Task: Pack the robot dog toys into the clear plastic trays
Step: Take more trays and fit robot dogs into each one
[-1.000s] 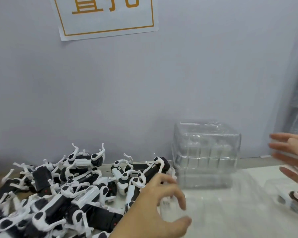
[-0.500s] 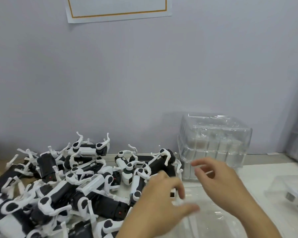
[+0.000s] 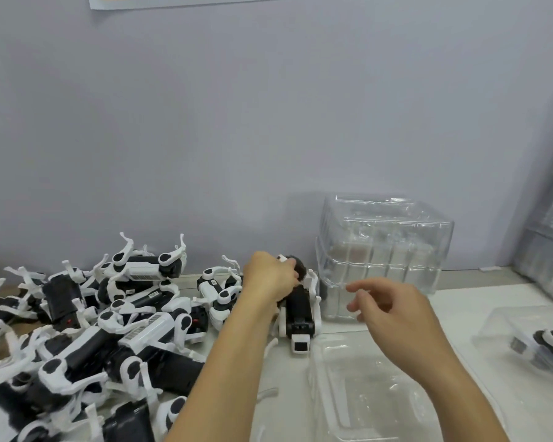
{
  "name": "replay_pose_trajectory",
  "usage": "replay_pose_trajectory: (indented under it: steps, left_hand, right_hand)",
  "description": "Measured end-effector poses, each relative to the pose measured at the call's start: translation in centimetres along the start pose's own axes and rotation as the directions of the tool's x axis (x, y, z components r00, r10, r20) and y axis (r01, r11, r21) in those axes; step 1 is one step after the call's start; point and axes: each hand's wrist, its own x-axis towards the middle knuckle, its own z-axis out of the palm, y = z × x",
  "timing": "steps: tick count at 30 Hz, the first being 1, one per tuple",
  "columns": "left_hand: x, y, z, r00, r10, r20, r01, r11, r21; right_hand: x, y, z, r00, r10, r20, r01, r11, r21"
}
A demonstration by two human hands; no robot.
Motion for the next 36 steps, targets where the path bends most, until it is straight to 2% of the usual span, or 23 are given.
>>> replay_pose_trajectory:
  steps: [2, 6, 8, 11, 14, 16, 18, 21, 23, 25, 28, 30, 33, 36]
  left_hand:
    - [-1.3, 0.1, -0.8, 0.998, 0.017, -0.065, -0.025, 0.993, -0.119]
    - [-5.2, 0.6, -1.9, 0.950, 0.246, -0.193, -0.279, 0.945, -0.168]
    - [-6.8, 0.5, -1.7, 0.885, 0.396, -0.245, -0.427, 0.900, -0.088]
    - [-8.6, -0.3, -0.8, 0.745, 0.613, -0.263, -0.620, 0.782, 0.066]
    - [-9.5, -1.7, 0.1, 0.593, 0.796, -0.121, -0.755, 0.602, 0.260]
    - [-9.7, -2.5, 0.6, 0.517, 0.856, 0.026, -0.805, 0.475, 0.356]
    - [-10.0, -2.7, 1.1, 0.462, 0.877, 0.133, -0.828, 0.372, 0.419]
    - [-10.5, -2.4, 1.6, 0.406, 0.892, 0.197, -0.840, 0.280, 0.466]
    - [-10.7, -2.5, 2.0, 0.424, 0.879, 0.218, -0.861, 0.316, 0.398]
    - [-11.0, -2.7, 1.8, 0.495, 0.848, 0.187, -0.862, 0.452, 0.231]
    - [-10.8, -3.0, 1.5, 0.580, 0.811, -0.079, -0.814, 0.581, -0.002]
    - [-9.9, -3.5, 1.8, 0.666, 0.721, -0.191, -0.729, 0.684, 0.040]
    - [-8.9, -4.9, 2.5, 0.837, 0.543, -0.065, -0.518, 0.825, 0.224]
    - [-8.6, -6.3, 3.3, 0.904, 0.418, 0.085, -0.425, 0.859, 0.286]
  right_hand:
    - [0.0, -0.2, -0.3, 0.999, 0.004, -0.032, -0.002, 0.999, 0.045]
    - [-0.2, -1.1, -0.2, 0.996, -0.005, -0.084, 0.021, 0.983, 0.183]
    - [-0.1, -1.7, 0.0, 0.994, 0.007, -0.106, 0.023, 0.959, 0.283]
    - [-0.2, -2.3, -0.2, 0.997, 0.038, -0.066, -0.003, 0.887, 0.462]
    - [-0.3, -2.5, -0.9, 1.000, 0.003, 0.003, -0.004, 0.825, 0.565]
    - [-0.4, -2.4, -1.5, 0.999, -0.025, 0.036, 0.003, 0.849, 0.529]
    - [-0.5, -2.3, -1.9, 0.998, -0.016, 0.060, -0.012, 0.902, 0.432]
    - [-0.5, -1.9, -2.1, 1.000, 0.019, 0.022, -0.026, 0.924, 0.382]
    - [-0.4, -1.7, -2.2, 0.999, 0.042, -0.018, -0.033, 0.927, 0.372]
    - [-0.4, -1.6, -2.8, 0.998, 0.013, -0.053, 0.006, 0.939, 0.344]
    - [-0.7, -1.6, -4.8, 0.989, -0.030, -0.148, 0.068, 0.964, 0.257]
    - [-1.1, -1.3, -6.5, 0.981, -0.017, -0.191, 0.063, 0.970, 0.235]
    - [-1.7, -0.7, -8.0, 0.991, 0.027, -0.134, -0.005, 0.986, 0.165]
    - [-1.8, -0.3, -7.7, 0.996, 0.071, -0.048, -0.068, 0.996, 0.066]
